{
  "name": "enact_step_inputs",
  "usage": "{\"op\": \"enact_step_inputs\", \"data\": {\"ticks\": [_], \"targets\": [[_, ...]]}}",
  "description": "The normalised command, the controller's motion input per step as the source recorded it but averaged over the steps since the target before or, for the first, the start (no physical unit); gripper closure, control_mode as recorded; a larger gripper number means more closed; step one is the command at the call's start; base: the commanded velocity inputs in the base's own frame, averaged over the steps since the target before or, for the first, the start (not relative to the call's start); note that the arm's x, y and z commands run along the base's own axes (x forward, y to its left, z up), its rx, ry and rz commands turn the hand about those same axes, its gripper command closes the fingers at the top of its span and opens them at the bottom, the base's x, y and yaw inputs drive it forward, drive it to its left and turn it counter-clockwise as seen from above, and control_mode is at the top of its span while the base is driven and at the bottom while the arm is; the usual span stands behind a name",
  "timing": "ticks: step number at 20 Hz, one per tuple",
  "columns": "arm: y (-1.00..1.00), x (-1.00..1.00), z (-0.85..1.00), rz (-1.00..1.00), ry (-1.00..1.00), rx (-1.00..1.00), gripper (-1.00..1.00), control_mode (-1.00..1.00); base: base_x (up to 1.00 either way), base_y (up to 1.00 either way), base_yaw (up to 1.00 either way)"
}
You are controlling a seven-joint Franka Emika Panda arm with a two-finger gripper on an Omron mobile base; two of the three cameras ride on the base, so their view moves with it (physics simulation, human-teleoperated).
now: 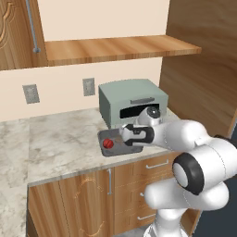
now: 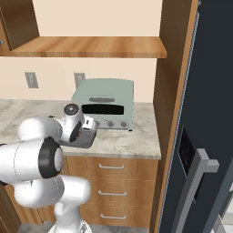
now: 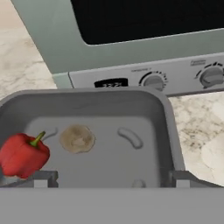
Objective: Take the bell pepper and garlic out of the freezer and place them in the tupperware container on the counter. Then put the tupperware containing the vegetables back in the freezer.
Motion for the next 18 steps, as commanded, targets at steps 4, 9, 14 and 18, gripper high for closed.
{"op": "enact_step_inputs", "data": {"ticks": [4,9,14,18], "targets": [[-0.35,0.0,0.0,0.0,-0.03,0.0,-1.0,-1.0,0.0,0.0,0.0],[-0.22,0.08,0.0,0.0,0.0,0.0,-1.0,-1.0,0.0,0.0,0.0],[-0.16,0.51,-0.05,0.0,0.05,0.0,-1.0,-1.0,0.0,0.0,0.0],[-0.05,0.26,-0.32,0.0,0.07,0.0,-1.0,-1.0,0.0,0.0,0.0]]}}
